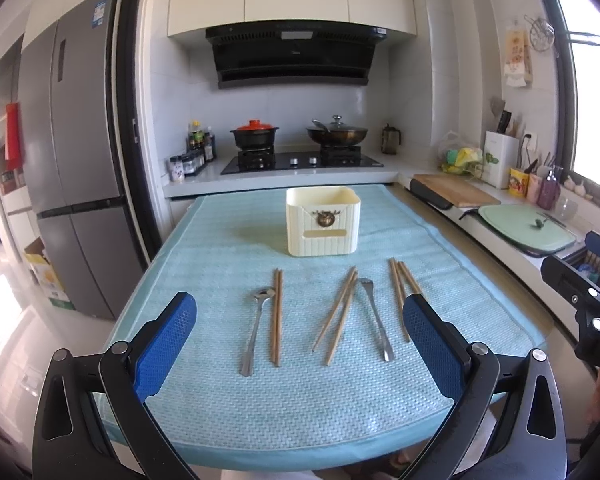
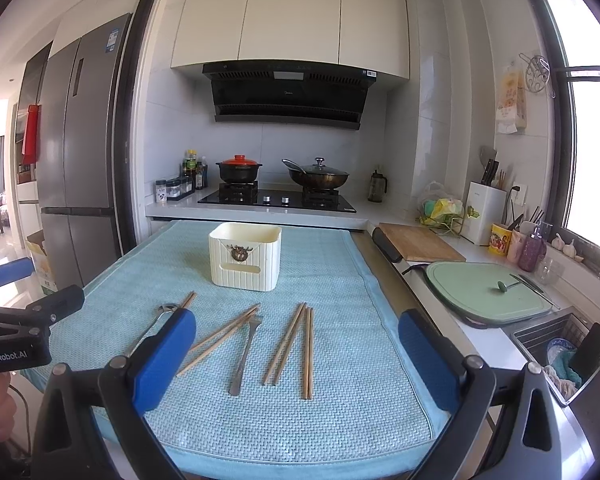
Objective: Organize utensils
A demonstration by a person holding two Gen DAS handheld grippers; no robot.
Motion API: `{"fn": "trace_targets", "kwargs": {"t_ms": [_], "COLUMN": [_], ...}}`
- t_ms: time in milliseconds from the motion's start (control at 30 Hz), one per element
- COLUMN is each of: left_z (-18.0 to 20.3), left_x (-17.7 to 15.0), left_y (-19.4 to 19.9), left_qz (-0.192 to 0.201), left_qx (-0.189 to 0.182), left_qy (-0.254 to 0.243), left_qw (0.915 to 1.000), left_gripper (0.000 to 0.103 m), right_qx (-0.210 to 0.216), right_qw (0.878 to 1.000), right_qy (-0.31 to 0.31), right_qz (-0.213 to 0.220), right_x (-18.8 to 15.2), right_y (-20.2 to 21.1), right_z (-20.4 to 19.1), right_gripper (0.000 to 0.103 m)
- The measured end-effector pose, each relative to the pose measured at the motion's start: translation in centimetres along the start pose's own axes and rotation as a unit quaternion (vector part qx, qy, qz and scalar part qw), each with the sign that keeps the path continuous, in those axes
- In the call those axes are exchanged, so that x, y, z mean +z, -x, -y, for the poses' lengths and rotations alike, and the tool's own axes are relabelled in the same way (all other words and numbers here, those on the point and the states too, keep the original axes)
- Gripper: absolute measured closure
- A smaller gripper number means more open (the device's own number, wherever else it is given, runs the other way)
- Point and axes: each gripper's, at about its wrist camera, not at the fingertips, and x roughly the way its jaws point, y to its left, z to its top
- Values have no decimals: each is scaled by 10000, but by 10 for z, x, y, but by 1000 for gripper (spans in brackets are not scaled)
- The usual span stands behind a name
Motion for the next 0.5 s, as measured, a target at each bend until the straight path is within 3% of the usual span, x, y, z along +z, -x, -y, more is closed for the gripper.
{"fn": "trace_targets", "kwargs": {"t_ms": [500], "left_z": [7], "left_x": [-1], "left_y": [-3], "left_qz": [-57], "left_qx": [61], "left_qy": [-102], "left_qw": [9999], "left_gripper": [0], "right_qx": [-35], "right_qw": [9999], "right_qy": [-79], "right_qz": [-50], "right_x": [-3], "right_y": [-5], "right_z": [5], "right_gripper": [0]}}
